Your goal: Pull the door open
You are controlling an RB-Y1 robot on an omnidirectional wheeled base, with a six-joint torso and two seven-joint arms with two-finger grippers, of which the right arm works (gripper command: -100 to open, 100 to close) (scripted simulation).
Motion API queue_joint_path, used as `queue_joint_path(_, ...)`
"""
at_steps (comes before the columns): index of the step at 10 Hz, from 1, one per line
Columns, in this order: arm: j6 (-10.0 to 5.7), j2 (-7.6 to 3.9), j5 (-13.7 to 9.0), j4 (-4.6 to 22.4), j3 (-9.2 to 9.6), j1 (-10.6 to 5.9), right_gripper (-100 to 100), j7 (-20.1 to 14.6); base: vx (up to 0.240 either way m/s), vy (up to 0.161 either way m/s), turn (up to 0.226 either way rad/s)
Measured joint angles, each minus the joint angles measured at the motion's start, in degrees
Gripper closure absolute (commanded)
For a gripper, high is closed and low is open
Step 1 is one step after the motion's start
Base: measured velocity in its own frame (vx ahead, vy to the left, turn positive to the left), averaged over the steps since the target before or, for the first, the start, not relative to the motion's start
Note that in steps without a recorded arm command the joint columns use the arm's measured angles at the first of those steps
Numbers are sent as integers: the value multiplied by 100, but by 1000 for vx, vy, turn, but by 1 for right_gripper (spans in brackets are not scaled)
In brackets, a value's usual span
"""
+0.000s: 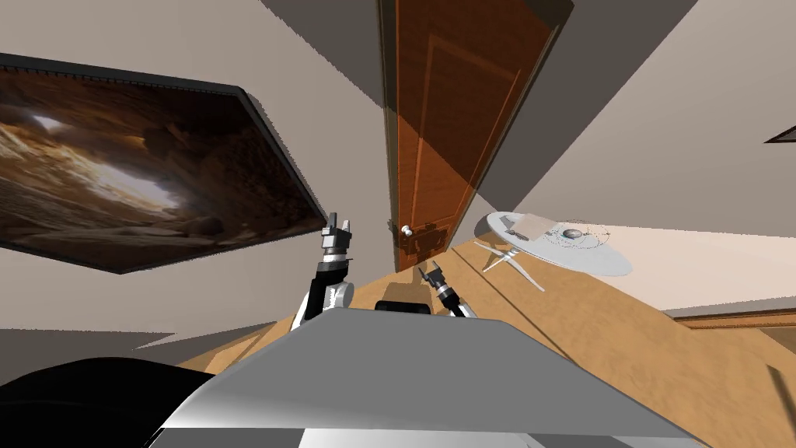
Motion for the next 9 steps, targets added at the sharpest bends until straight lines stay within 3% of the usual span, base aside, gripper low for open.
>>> queue_joint_path(4,81,-3,20,-33,-446,-40,-100,-19,-18,35,217)
queue_joint_path(9,102,99,33,56,-990,-99,-100,59,32,34,221)
